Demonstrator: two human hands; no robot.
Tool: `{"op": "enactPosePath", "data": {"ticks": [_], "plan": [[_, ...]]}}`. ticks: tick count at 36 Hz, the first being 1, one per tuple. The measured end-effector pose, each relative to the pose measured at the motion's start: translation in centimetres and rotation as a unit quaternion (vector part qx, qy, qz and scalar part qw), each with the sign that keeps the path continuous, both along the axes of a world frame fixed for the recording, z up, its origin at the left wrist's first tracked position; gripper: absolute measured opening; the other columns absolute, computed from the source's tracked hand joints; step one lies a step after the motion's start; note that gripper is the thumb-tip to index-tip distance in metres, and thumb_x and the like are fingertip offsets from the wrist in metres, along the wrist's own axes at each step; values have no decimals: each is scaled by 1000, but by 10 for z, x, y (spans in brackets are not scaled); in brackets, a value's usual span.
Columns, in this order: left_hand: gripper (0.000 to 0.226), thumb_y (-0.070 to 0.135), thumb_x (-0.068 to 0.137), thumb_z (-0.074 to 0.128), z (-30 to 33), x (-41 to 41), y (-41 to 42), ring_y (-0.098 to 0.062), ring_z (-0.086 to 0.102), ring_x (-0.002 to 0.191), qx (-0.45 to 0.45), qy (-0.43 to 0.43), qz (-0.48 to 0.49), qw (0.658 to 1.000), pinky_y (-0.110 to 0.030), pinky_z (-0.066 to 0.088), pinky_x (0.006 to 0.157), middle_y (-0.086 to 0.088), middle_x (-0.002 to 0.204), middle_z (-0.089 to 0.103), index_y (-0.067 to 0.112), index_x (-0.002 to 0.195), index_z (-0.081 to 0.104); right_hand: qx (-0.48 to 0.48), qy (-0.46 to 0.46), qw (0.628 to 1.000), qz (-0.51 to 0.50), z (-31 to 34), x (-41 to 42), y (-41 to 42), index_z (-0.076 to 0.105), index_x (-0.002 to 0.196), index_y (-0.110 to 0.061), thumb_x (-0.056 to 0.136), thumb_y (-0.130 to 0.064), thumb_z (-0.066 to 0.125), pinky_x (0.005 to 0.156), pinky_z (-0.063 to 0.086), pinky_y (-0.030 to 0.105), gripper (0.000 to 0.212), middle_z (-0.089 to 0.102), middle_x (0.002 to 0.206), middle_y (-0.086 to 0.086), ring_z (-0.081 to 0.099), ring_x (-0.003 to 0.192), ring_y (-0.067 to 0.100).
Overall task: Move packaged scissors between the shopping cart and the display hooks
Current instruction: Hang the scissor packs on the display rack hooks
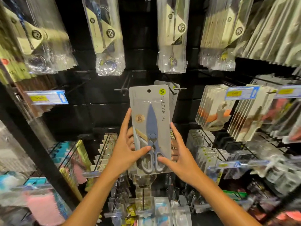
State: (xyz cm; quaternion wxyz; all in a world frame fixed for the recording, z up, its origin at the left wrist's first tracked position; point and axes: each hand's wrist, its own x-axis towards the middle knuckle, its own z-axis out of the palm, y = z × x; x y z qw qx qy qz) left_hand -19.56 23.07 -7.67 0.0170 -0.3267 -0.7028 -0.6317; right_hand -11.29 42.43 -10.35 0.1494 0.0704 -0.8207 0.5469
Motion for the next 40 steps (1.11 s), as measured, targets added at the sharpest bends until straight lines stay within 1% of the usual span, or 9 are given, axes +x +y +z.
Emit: {"op": "enactPosePath", "data": {"ticks": [4,7,12,16,20,27,33,36,40], "plan": [[124,3,79,85,-8,-4,13,-11,60,128,-29,2,-9,1000,-41,58,99,6,143,57,49,158,2,2,0,1000,-23,-10,3,9,-1,151,-60,91,-14,74,90,57,25,106,47,147,-20,64,116,1],[124,4,79,85,-13,-6,23,-12,63,126,-40,-1,-12,999,-48,57,98,9,139,59,52,157,2,5,-1,999,-43,-16,4,17,0,149,-63,91,-16,74,95,57,32,105,48,148,-16,62,120,3],[124,10,81,86,-17,-5,39,-7,60,128,-60,-2,-23,998,-44,55,102,7,146,56,55,156,-2,3,-2,998,-64,-25,8,30,0,149,-63,90,-16,75,91,58,29,106,49,148,-15,65,115,1],[124,9,80,85,-14,-6,50,-6,63,123,-63,-2,-37,997,-38,59,96,7,144,57,55,156,-2,1,4,997,-82,-28,8,39,-1,150,-62,89,-14,75,94,58,44,108,50,148,-12,66,116,6],[124,7,79,86,-8,-9,59,-12,67,119,-56,-21,-55,997,-46,61,92,7,141,60,57,155,2,0,11,996,-85,-26,10,47,0,149,-62,89,-15,76,95,58,43,108,45,152,-12,63,121,7],[123,8,79,87,-3,-12,66,-11,66,120,-53,-37,-73,995,-46,60,93,6,141,60,51,158,2,-15,6,998,-54,-22,11,62,3,150,-62,88,-17,77,90,59,32,107,47,148,-17,63,119,4],[126,11,78,87,-8,-21,69,-15,64,125,-58,-49,-78,994,-49,57,98,6,146,56,52,157,-1,-3,-17,999,-41,-18,6,63,-1,148,-64,88,-24,77,96,57,43,106,49,145,-18,67,114,7],[124,14,80,86,-10,-29,73,-12,60,129,-66,-44,-73,994,-43,55,102,8,150,52,56,156,-3,0,-27,999,-36,-18,-4,64,-5,149,-63,88,-25,77,100,54,47,108,48,147,-16,66,117,7],[121,8,85,81,-13,-41,81,-10,50,139,-66,-60,-87,992,-25,53,101,4,160,37,55,155,-6,22,-41,998,-31,-17,-21,67,-14,147,-62,89,-27,76,107,49,48,113,33,161,-10,56,131,11]]}}
